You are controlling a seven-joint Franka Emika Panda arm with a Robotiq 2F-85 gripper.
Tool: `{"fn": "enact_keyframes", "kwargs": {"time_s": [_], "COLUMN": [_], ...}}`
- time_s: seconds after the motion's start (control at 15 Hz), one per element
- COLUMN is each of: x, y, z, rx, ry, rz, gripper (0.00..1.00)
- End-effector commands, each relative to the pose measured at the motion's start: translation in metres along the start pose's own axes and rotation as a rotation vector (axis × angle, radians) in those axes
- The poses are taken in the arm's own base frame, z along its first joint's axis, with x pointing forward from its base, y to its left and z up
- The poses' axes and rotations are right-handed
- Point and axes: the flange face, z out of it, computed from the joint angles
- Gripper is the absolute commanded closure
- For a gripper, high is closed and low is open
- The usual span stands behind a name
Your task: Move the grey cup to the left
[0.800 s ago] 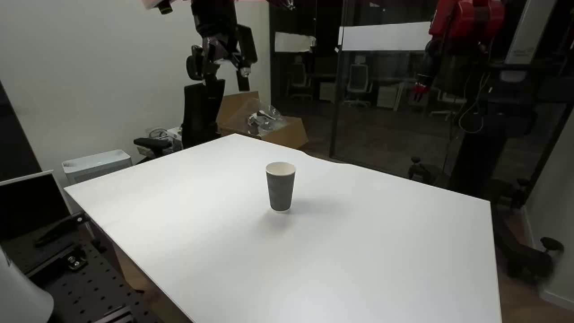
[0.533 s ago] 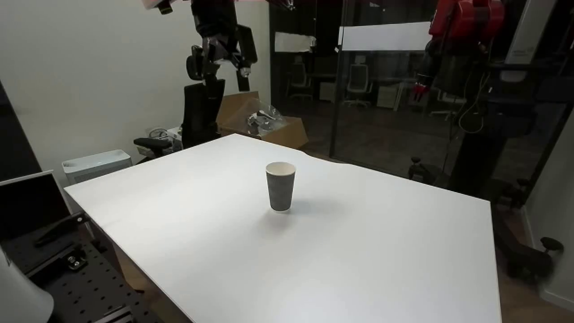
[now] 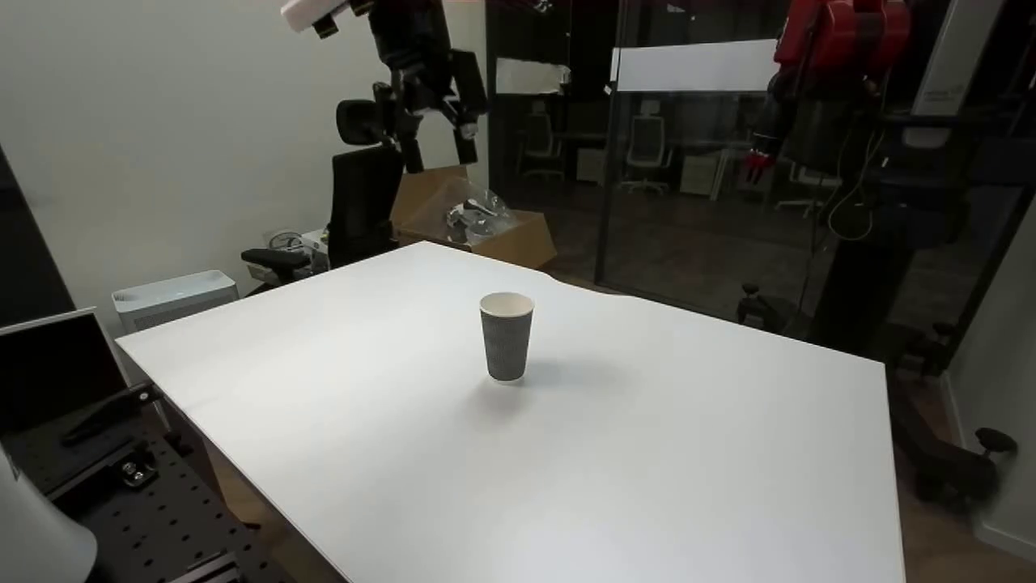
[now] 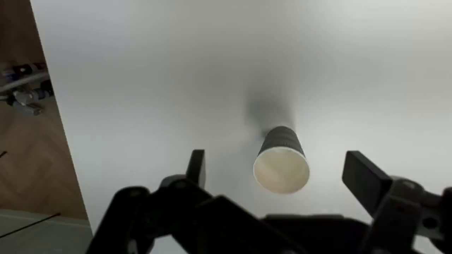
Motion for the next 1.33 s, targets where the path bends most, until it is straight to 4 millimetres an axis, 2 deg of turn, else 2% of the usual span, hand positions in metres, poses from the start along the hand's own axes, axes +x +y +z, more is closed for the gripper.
{"fn": "enact_keyframes", "kwargs": {"time_s": [0.0, 0.2, 0.4, 0.53, 0.67, 0.73, 0.87, 1.0, 1.27], "x": [0.042, 0.078, 0.114, 0.131, 0.138, 0.121, 0.131, 0.135, 0.138], "y": [0.017, 0.021, 0.002, -0.014, -0.015, -0.016, -0.019, -0.021, -0.045], "z": [0.011, 0.034, 0.067, 0.089, 0.102, 0.099, 0.112, 0.113, 0.137], "rx": [0.074, 0.202, 0.318, 0.339, 0.283, 0.309, 0.294, 0.283, 0.271], "ry": [0.115, 0.173, 0.140, 0.078, 0.022, 0.059, 0.033, 0.020, -0.024], "rz": [0.148, 0.156, 0.127, 0.086, 0.091, 0.082, 0.071, 0.049, -0.011], "gripper": [0.00, 0.00, 0.00, 0.00, 0.00, 0.00, 0.00, 0.00, 0.00]}}
